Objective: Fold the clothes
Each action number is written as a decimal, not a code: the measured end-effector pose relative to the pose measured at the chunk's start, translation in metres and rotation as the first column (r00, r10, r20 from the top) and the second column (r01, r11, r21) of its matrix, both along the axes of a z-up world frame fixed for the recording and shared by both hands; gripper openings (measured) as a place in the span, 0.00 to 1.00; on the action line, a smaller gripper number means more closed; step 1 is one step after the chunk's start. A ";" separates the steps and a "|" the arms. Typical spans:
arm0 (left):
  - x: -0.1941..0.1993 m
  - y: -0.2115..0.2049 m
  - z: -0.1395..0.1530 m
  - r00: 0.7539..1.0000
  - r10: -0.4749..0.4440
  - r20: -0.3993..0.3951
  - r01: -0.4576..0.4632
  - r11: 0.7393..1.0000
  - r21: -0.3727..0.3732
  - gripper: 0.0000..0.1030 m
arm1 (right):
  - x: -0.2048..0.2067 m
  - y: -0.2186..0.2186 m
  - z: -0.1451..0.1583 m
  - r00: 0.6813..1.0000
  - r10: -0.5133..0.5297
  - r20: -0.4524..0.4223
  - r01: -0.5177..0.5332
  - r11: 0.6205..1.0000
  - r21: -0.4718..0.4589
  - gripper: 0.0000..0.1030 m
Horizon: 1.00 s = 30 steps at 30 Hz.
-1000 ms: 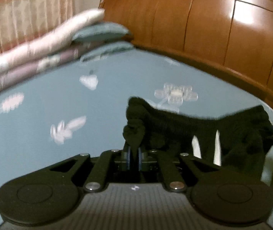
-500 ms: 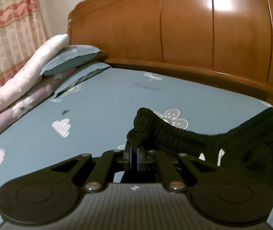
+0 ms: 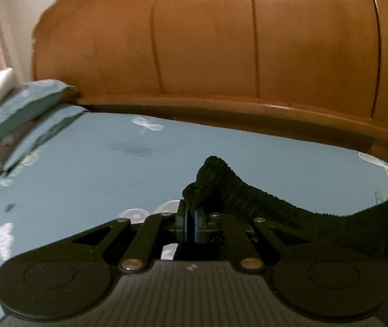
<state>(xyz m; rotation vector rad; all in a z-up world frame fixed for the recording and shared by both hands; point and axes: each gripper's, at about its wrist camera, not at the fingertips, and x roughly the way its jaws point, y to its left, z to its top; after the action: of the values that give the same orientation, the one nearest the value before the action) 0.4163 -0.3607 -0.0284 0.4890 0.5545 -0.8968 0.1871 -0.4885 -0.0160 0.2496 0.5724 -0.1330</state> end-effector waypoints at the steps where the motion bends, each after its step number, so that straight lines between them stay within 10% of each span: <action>1: 0.000 -0.008 -0.008 1.000 -0.006 -0.010 0.006 1.000 0.007 0.02 | 0.003 -0.004 -0.007 1.000 -0.020 -0.017 0.020 1.000 0.010 0.17; 12: -0.006 -0.003 -0.043 0.996 0.035 -0.080 -0.027 0.994 0.106 0.09 | 0.015 -0.020 -0.048 0.982 -0.122 -0.144 0.131 0.990 0.058 0.32; 18: -0.036 0.046 -0.005 0.997 0.004 -0.074 0.005 0.993 0.121 0.20 | -0.011 -0.004 -0.018 0.987 -0.137 -0.083 0.140 0.990 0.029 0.56; 30: -0.145 0.206 0.025 0.992 0.090 -0.091 -0.077 0.987 0.139 0.25 | 0.002 0.098 -0.019 0.988 0.109 -0.110 -0.104 0.993 0.053 0.67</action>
<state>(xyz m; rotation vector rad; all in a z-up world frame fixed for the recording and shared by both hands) 0.2715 -0.1552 -0.0035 0.5427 0.7225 -0.8092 0.1892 -0.3907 -0.0346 0.2575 0.7007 -0.0299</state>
